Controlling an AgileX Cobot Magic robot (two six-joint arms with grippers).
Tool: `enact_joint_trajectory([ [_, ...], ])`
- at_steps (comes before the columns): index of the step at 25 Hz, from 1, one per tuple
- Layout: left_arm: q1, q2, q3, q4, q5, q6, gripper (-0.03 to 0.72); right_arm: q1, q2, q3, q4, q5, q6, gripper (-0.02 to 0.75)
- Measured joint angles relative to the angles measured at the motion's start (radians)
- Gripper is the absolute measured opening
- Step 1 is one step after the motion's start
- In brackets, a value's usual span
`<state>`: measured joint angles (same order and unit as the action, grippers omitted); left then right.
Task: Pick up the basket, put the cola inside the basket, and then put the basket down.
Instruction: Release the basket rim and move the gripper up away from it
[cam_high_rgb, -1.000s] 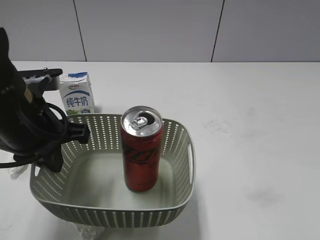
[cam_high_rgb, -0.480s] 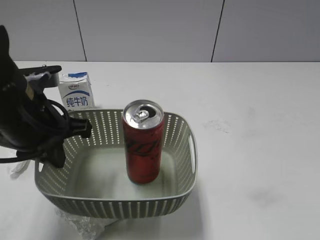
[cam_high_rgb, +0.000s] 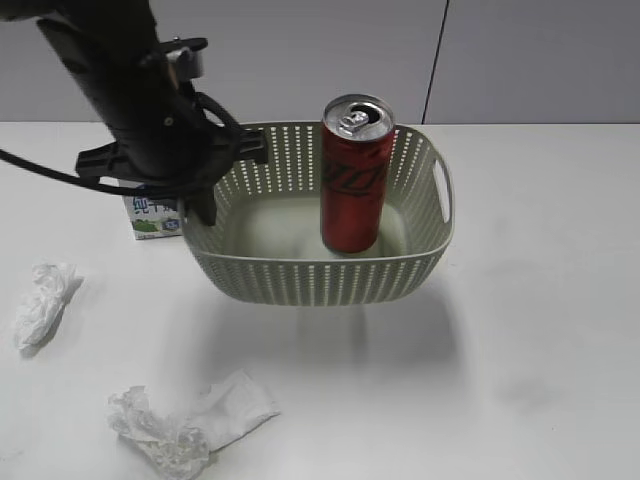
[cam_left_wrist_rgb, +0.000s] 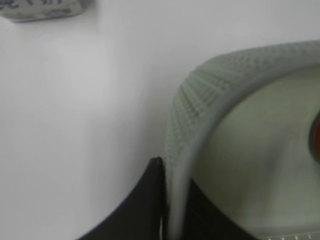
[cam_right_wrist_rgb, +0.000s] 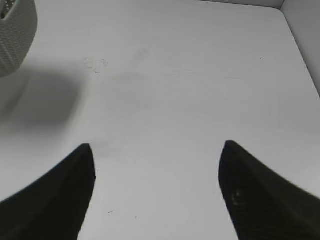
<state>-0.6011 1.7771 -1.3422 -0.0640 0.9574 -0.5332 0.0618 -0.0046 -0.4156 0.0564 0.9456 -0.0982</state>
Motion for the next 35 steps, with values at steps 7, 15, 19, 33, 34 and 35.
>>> enact_joint_trajectory([
  [7, 0.000, 0.210, -0.189, -0.001, 0.009, -0.001, -0.004, 0.000, 0.000, 0.000, 0.000, 0.000, 0.000, 0.584],
  [15, 0.000, 0.336, -0.223, 0.000, -0.025, -0.001, -0.004, 0.000, 0.000, 0.000, 0.000, 0.000, 0.000, 0.584],
  [19, 0.000, 0.345, -0.224, -0.005, -0.030, -0.001, -0.004, -0.001, 0.000, 0.000, 0.000, 0.000, 0.000, 0.584],
  [33, 0.001, 0.346, -0.251, -0.004, 0.046, 0.136, 0.508, -0.001, 0.000, 0.000, 0.000, 0.000, 0.000, 0.584],
  [34, 0.001, 0.346, -0.265, -0.005, 0.068, 0.152, 0.555, -0.001, 0.000, 0.000, 0.000, 0.000, 0.000, 0.584],
  [35, 0.001, 0.346, -0.285, -0.004, 0.094, 0.168, 0.582, -0.001, 0.000, 0.000, 0.000, 0.000, 0.000, 0.584],
])
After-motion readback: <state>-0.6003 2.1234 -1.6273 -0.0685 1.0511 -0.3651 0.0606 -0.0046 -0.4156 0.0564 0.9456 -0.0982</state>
